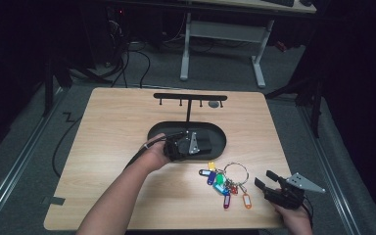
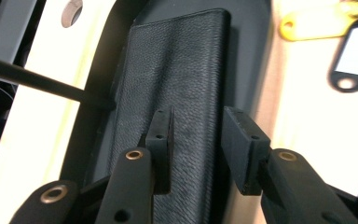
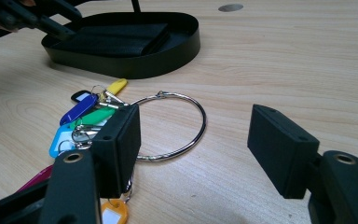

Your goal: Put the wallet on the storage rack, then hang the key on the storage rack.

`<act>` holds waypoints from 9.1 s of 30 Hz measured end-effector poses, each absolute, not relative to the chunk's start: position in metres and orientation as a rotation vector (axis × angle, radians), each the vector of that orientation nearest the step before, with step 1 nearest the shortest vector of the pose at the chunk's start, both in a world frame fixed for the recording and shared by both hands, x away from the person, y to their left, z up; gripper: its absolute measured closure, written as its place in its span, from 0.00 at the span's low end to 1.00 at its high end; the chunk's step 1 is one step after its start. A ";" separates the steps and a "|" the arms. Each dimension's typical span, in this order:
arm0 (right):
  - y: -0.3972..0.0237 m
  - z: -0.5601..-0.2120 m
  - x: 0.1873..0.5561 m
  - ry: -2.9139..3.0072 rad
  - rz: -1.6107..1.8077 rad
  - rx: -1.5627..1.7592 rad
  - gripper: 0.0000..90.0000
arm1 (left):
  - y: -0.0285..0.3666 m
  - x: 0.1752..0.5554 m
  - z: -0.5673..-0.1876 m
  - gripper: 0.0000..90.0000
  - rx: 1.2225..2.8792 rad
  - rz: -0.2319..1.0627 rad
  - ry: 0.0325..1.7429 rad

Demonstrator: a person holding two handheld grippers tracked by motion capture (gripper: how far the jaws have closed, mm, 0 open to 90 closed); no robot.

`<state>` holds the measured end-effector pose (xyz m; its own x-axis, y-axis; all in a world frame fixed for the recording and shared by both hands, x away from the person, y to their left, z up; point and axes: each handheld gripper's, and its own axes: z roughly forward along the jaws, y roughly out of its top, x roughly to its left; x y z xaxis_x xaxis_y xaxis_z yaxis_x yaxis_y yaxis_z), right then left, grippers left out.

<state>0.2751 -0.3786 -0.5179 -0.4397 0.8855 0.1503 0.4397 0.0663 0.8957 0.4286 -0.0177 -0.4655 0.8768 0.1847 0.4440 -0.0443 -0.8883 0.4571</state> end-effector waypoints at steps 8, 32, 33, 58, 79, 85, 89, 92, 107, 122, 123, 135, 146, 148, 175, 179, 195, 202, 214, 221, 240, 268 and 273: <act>-0.377 -0.519 0.274 1.926 1.334 1.308 0.39 | 0.013 0.399 -0.461 0.69 2.498 0.634 0.239; -0.354 -0.520 0.279 2.029 1.174 1.378 0.45 | 0.121 0.309 -0.521 0.57 2.218 0.331 0.679; -0.351 -0.519 0.280 2.047 1.153 1.374 0.45 | 0.120 0.310 -0.523 0.56 2.225 0.333 0.676; -0.298 -0.479 0.390 2.610 0.331 1.222 0.54 | 0.110 0.304 -0.522 0.57 2.252 0.300 0.539; -0.266 -0.488 0.441 2.908 0.049 1.126 0.95 | 0.112 0.304 -0.523 0.57 2.268 0.298 0.536; -0.269 -0.487 0.432 2.905 -0.005 1.175 0.96 | 0.111 0.304 -0.523 0.57 2.270 0.295 0.530; -0.271 -0.488 0.425 2.947 -0.046 1.132 0.95 | 0.109 0.303 -0.523 0.57 2.275 0.292 0.525; -0.272 -0.488 0.425 2.959 -0.035 1.131 0.94 | 0.107 0.301 -0.525 0.57 2.243 0.271 0.555; -0.263 -0.488 0.431 3.008 -0.082 1.020 0.86 | 0.110 0.303 -0.523 0.56 2.269 0.269 0.524; -0.257 -0.488 0.425 2.967 -0.127 0.943 0.96 | 0.110 0.304 -0.522 0.56 2.265 0.255 0.523; -0.257 -0.488 0.425 2.962 -0.128 0.940 0.96 | 0.110 0.303 -0.522 0.56 2.255 0.265 0.525; -0.267 -0.436 0.405 2.868 0.033 0.958 0.97 | 0.128 0.305 -0.513 0.56 2.140 0.356 0.607; -0.255 -0.353 0.376 2.766 0.069 0.870 0.97 | 0.137 0.309 -0.511 0.56 2.098 0.390 0.631; -0.256 -0.344 0.374 2.769 0.076 0.876 0.97 | 0.137 0.310 -0.511 0.55 2.104 0.396 0.617; -0.248 -0.291 0.382 2.751 0.121 0.889 0.98 | 0.149 0.314 -0.510 0.53 2.030 0.459 0.688; -0.247 -0.295 0.382 2.753 0.111 0.888 0.98 | 0.150 0.314 -0.510 0.53 2.028 0.465 0.686; -0.249 -0.294 0.394 2.747 0.116 0.896 0.98 | 0.154 0.311 -0.511 0.53 2.038 0.462 0.692; -0.245 -0.292 0.404 2.746 0.148 0.909 0.98 | 0.153 0.314 -0.512 0.49 2.039 0.407 0.675; -0.232 -0.284 0.432 2.715 0.151 0.943 0.98 | 0.157 0.310 -0.508 0.40 2.021 0.448 0.686; -0.227 -0.280 0.446 2.691 0.164 0.960 0.98 | 0.160 0.307 -0.512 0.40 2.058 0.449 0.688; -0.219 -0.289 0.490 2.680 0.208 0.987 0.98 | 0.171 0.299 -0.512 0.40 2.013 0.446 0.738; -0.213 -0.309 0.539 2.644 0.137 1.034 0.97 | 0.168 0.298 -0.514 0.41 2.048 0.451 0.726; -0.212 -0.309 0.540 2.606 0.151 1.082 0.91 | 0.168 0.301 -0.514 0.43 2.057 0.438 0.720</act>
